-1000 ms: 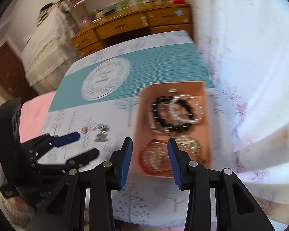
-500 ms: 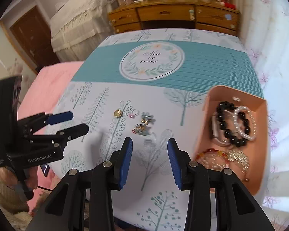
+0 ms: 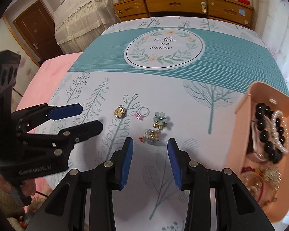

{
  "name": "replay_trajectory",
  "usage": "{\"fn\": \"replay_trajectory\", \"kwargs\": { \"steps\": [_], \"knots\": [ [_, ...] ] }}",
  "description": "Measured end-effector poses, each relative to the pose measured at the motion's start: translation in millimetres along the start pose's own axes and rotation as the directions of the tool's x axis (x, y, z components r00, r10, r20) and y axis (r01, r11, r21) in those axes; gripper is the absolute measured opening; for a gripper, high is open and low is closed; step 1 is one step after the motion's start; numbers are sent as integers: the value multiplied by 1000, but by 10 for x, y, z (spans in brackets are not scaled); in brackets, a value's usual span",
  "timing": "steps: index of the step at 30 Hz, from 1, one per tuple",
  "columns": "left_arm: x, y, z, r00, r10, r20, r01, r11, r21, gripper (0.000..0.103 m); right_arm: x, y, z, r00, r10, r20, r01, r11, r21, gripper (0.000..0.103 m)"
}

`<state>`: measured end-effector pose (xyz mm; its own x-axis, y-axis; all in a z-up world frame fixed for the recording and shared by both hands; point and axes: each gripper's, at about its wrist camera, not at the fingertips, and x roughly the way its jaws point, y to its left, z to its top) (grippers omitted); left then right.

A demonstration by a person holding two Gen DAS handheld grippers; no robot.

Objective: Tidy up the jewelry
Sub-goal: 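Grasp the gold coin pendant with the left tool while the right tool grasps the small silver charm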

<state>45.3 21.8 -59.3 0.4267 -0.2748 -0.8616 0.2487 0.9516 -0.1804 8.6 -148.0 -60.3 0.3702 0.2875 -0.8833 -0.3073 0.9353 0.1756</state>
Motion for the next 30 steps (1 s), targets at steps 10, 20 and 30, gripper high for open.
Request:
{"fn": "replay_trajectory", "kwargs": {
  "steps": [10, 20, 30],
  "knots": [
    [70, 46, 55, 1000, -13, -3, 13, 1000, -4, 56, 273, -7, 57, 1000, -22, -15, 22, 1000, -1, 20],
    [298, -30, 196, 999, -29, -37, 31, 999, 43, 43, 45, -120, 33, 999, -24, 32, 23, 999, 38, 19],
    [502, -168, 256, 997, 25, -74, -13, 988, 151, 22, -316, -126, -5, 995, -23, 92, 19, 999, 43, 19]
  ]
}}
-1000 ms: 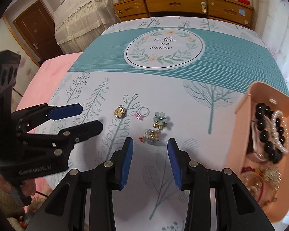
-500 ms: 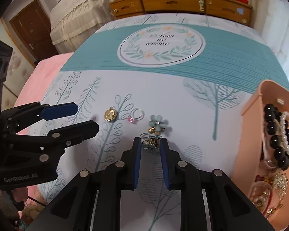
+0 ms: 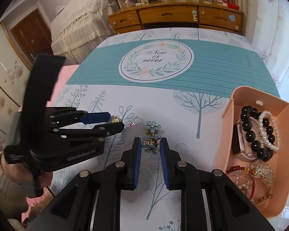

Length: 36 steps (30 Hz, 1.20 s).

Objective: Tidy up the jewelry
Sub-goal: 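Grasp the gold coin pendant with the left tool while the right tool grasps the small silver charm, then carry the pendant and silver charm into the peach tray and open both tools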

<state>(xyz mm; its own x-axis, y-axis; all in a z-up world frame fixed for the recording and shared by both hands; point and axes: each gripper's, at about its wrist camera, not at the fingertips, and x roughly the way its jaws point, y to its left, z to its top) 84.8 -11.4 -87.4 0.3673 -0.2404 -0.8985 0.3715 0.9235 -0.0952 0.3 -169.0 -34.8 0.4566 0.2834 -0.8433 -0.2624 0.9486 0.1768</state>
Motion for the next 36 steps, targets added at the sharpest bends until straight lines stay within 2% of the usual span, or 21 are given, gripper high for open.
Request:
{"fn": "replay_trajectory", "kwargs": {
  "steps": [2, 6, 10, 15, 20, 24, 27, 32, 36],
  "knots": [
    [15, -51, 11, 1000, 21, -9, -20, 999, 33, 17, -63, -33, 1, 1000, 1, 8, -1, 1000, 15, 19],
    [12, -112, -7, 999, 30, -11, -29, 998, 62, 16, -234, -119, -26, 999, -1, 36, 0, 999, 40, 19],
    [-4, -88, 2, 999, 24, -21, -23, 999, 35, 16, -449, -244, -51, 998, -5, 64, 0, 997, 73, 19],
    [-375, -256, 46, 999, 8, 50, -11, 998, 63, 16, -997, -578, -63, 988, -46, 149, 25, 990, 142, 19],
    [-895, -647, 177, 984, -80, 156, 59, 989, 137, 16, -1603, -1051, -157, 973, -107, 206, 55, 968, 247, 19],
    [-1130, -1000, 282, 968, -171, 181, 133, 970, 205, 16, -1858, -1284, -273, 969, -139, 206, 75, 954, 290, 19],
    [-1144, -1273, 365, 958, -233, 164, 189, 950, 250, 16, -1890, -1422, -410, 971, -149, 185, 84, 944, 319, 19],
    [-951, -1673, 428, 955, -274, 115, 227, 923, 309, 16, -1777, -1601, -663, 978, -159, 134, 103, 931, 351, 19],
    [-690, -1852, 465, 956, -286, 73, 249, 914, 320, 16, -1591, -1653, -786, 978, -180, 102, 135, 929, 344, 19]
  ]
}}
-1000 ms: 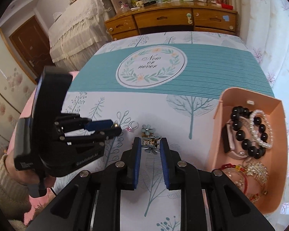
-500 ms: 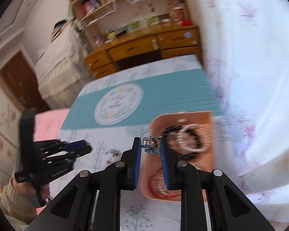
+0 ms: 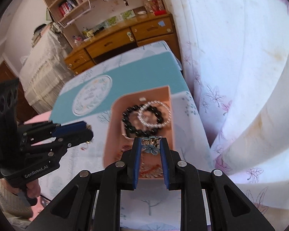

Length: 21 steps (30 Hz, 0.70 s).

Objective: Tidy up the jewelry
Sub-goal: 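Carry the pendant and silver charm into the peach tray and open both tools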

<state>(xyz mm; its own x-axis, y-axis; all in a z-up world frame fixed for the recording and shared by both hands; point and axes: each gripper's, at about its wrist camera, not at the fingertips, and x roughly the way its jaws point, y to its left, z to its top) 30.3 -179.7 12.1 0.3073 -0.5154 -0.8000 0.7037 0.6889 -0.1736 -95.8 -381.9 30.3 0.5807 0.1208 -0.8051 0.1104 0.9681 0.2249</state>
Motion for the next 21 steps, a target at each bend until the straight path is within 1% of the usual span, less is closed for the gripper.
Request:
{"fn": "replay_trajectory", "kwargs": {
  "steps": [5, 10, 13, 16, 18, 19, 20, 21],
  "knots": [
    [280, -33, 11, 999, -1, -35, 1, 1000, 4, 16, 221, -13, -77, 1000, -12, -16, 12, 1000, -8, 19],
    [428, 41, 13, 999, 5, -51, -6, 1000, -15, 16, 390, 93, 2, 1000, -23, -10, 23, 999, -36, 19],
    [432, 84, 19, 999, 9, -45, -10, 1000, -23, 16, 498, 152, 79, 999, -29, -14, 28, 998, -55, 19],
    [429, 114, 23, 999, 21, -47, -23, 999, -31, 17, 611, 188, 163, 998, -63, -15, 61, 996, -67, 20],
    [434, 122, 21, 998, 20, -62, -22, 999, -33, 18, 647, 173, 214, 999, -49, -22, 48, 998, -46, 24],
    [433, 125, 17, 997, 20, -68, -22, 999, -32, 18, 648, 165, 234, 999, -45, -20, 44, 998, -33, 29],
    [425, 122, 9, 997, 25, -72, -27, 999, -28, 23, 654, 160, 251, 999, -41, -13, 41, 999, -22, 37],
    [413, 126, 4, 997, 33, -73, -36, 999, -29, 28, 636, 152, 264, 999, -44, -4, 44, 999, -17, 38]
  ]
}}
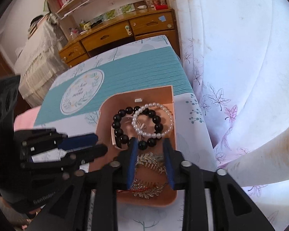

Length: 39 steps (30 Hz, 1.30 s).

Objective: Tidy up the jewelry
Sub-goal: 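Carry the pendant and silver charm into the peach tray and open both tools, then grasp the pink-stone ring with the left tool while the right tool grasps the blue flower charm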

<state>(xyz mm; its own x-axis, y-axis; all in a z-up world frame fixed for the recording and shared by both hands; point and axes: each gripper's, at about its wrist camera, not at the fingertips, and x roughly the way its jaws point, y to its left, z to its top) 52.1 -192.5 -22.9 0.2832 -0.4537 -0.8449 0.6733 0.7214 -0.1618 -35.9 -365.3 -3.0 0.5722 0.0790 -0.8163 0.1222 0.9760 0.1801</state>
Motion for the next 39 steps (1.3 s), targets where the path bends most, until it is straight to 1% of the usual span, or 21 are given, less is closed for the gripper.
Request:
{"fn": "replay_trajectory", "kwargs": {
  "steps": [1, 2, 3, 5, 8, 10, 15, 18, 22, 26, 29, 31, 36, 39],
  "knots": [
    [-15, 25, -7, 1000, 5, 1, -5, 1000, -12, 43, -16, -1, 11, 1000, -2, 11, 2, 1000, 2, 38],
    [-42, 46, -18, 1000, 6, 6, -6, 1000, -24, 53, -41, -1, 20, 1000, -2, 15, 2, 1000, 3, 38],
    [-81, 83, -28, 1000, 5, 19, -4, 999, -42, 54, -60, 4, 27, 1000, 1, 21, -1, 1000, 4, 38],
    [-164, 140, -42, 999, 3, 34, -1, 998, -64, 54, -101, 16, 40, 999, 1, 34, -1, 1000, 8, 38],
    [-308, 244, -80, 998, 21, 59, -14, 995, -102, 54, -186, 44, 47, 999, 3, 47, -4, 1000, 5, 38],
    [-409, 323, -115, 997, 41, 73, -32, 992, -125, 54, -243, 75, 49, 998, 6, 55, -6, 1000, -2, 38],
    [-706, 568, -237, 988, 110, 110, -87, 977, -194, 54, -351, 245, 25, 998, 15, 66, -11, 998, -60, 38],
    [-896, 737, -332, 979, 161, 126, -127, 962, -243, 54, -394, 371, 16, 997, 37, 64, -32, 996, -87, 38],
    [-1136, 972, -489, 964, 224, 143, -170, 934, -314, 54, -415, 578, 2, 996, 73, 54, -66, 990, -123, 38],
    [-1331, 1155, -678, 950, 279, 143, -211, 906, -368, 54, -411, 834, -15, 994, 106, 38, -97, 979, -178, 38],
    [-1395, 1281, -844, 945, 299, 131, -225, 887, -403, 54, -375, 1023, -25, 991, 135, 17, -129, 969, -212, 38],
    [-1387, 1324, -930, 945, 305, 120, -231, 879, -417, 54, -318, 1186, -41, 988, 155, -4, -151, 958, -242, 38],
    [-1265, 1395, -1157, 950, 302, 77, -240, 867, -437, 54, -115, 1518, -44, 980, 191, -62, -201, 937, -286, 38],
    [-1164, 1415, -1250, 955, 292, 57, -238, 865, -442, 54, 16, 1674, -35, 975, 203, -93, -222, 926, -307, 38]
  ]
}}
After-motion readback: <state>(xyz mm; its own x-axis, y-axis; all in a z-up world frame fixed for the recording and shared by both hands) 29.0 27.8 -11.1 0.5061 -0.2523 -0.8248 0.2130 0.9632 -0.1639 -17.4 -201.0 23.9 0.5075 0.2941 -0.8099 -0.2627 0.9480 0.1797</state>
